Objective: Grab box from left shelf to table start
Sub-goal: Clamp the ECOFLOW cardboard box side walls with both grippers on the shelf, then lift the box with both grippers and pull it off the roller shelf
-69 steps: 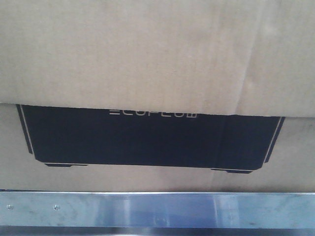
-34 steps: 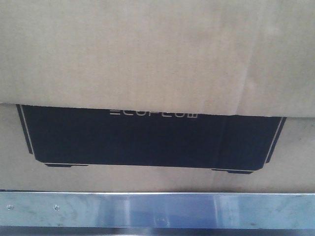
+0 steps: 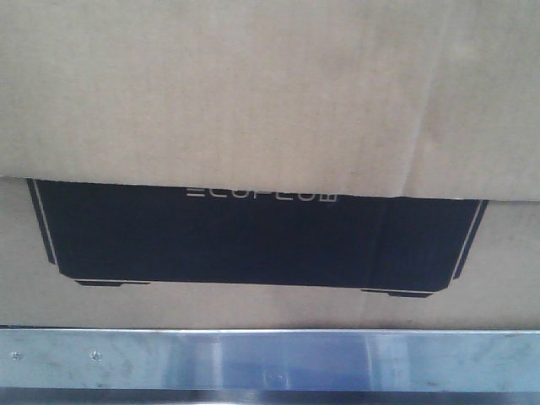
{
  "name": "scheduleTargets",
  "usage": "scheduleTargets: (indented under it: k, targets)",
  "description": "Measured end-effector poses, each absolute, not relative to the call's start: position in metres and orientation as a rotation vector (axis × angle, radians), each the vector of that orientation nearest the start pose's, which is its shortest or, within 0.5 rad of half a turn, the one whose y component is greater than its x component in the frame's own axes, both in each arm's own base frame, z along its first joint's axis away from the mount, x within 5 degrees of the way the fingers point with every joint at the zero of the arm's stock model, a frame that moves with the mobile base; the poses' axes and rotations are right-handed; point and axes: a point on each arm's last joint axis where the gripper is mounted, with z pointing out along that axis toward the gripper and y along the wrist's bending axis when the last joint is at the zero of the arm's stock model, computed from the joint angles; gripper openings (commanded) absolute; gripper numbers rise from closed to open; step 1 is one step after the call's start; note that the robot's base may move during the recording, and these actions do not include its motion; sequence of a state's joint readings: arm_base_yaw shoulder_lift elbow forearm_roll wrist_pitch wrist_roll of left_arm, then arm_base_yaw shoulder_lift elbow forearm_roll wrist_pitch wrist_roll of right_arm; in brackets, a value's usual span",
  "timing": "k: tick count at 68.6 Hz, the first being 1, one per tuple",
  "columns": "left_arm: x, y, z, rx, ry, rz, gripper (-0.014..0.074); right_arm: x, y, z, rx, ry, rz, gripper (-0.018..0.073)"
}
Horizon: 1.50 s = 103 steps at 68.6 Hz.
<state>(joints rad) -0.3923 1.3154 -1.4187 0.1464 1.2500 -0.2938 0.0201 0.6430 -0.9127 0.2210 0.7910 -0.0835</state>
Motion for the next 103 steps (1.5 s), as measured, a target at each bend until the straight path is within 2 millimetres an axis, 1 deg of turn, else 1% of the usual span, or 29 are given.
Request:
scheduleTargets:
  k: [1,9,15,20,28,40,44,46,49,52,57,58,61,62,65,67,69,73,79,90,95,103]
  targets:
    - [0.238,-0.085,0.397,0.141,2.607,-0.044,0.0389,0.11,0.016,0.399,-0.052,2.004,0.212,0.055]
    - [0.238,-0.085,0.397,0.139,2.607,-0.044,0.0389,0.144,0.016,0.407,-0.069,2.155,0.184,0.055]
    - [0.238,-0.085,0.397,0.139,2.607,-0.044,0.0389,0.173,0.015,0.409,-0.079,2.249,0.152,0.055]
    - [0.238,-0.085,0.397,0.139,2.607,-0.044,0.0389,0.191,0.014,0.406,-0.082,2.295,0.142,0.055]
    - [0.238,-0.085,0.397,0.139,2.607,-0.044,0.0389,0.216,0.014,0.394,-0.08,2.366,0.138,0.055]
    - [0.238,-0.085,0.397,0.139,2.607,-0.044,0.0388,0.242,0.015,0.372,-0.076,2.464,0.142,0.0547]
    - [0.238,-0.085,0.397,0.139,2.607,-0.044,0.0378,0.249,0.015,0.365,-0.075,2.493,0.144,0.0502]
    - [0.238,-0.085,0.397,0.139,2.607,-0.044,0.0363,0.252,0.015,0.362,-0.074,2.504,0.144,0.046]
    - [0.238,-0.085,0.397,0.139,2.607,-0.044,0.0328,0.255,0.015,0.359,-0.074,2.518,0.145,0.037]
    - [0.238,-0.085,0.397,0.139,2.607,-0.044,0.028,0.257,0.015,0.357,-0.073,2.526,0.145,0.0258]
    - [0.238,-0.085,0.397,0.139,2.607,-0.044,0.0175,0.258,0.015,0.356,-0.082,2.528,0.136,0.006]
    - [0.238,-0.085,0.397,0.139,2.607,-0.044,0.015,0.258,0.015,0.356,-0.082,2.528,0.141,0.0036]
    - [0.238,-0.085,0.396,0.139,2.609,-0.052,0.0086,0.258,0.016,0.355,-0.087,2.533,0.144,0.0065]
    - [0.238,-0.085,0.396,0.139,2.609,-0.053,0.0045,0.258,0.016,0.355,-0.087,2.533,0.144,0.0071]
    - [0.238,-0.085,0.397,0.136,2.611,-0.055,-0.0024,0.258,0.016,0.355,-0.09,2.53,0.143,0.0068]
    - [0.238,-0.085,0.397,0.136,2.61,-0.049,-0.0094,0.258,0.016,0.356,-0.092,2.528,0.142,0.0059]
    - [0.238,-0.085,0.397,0.136,2.611,-0.045,-0.0113,0.258,0.016,0.356,-0.092,2.526,0.142,0.0055]
    - [0.238,-0.085,0.397,0.136,2.611,-0.042,-0.0082,0.258,0.016,0.356,-0.094,2.524,0.141,0.0058]
    - [0.238,-0.084,0.397,0.136,2.61,-0.039,-0.0097,0.258,0.016,0.356,-0.095,2.524,0.138,0.0058]
    - [0.237,-0.085,0.398,0.139,2.603,-0.043,-0.0098,0.258,0.016,0.356,-0.095,2.522,0.138,0.0058]
    - [0.232,-0.086,0.4,0.158,2.581,-0.051,-0.0098,0.254,0.015,0.36,-0.097,2.507,0.137,0.0058]
    - [0.212,-0.087,0.411,0.189,2.488,-0.097,-0.0097,0.24,0.014,0.373,-0.106,2.451,0.122,0.0058]
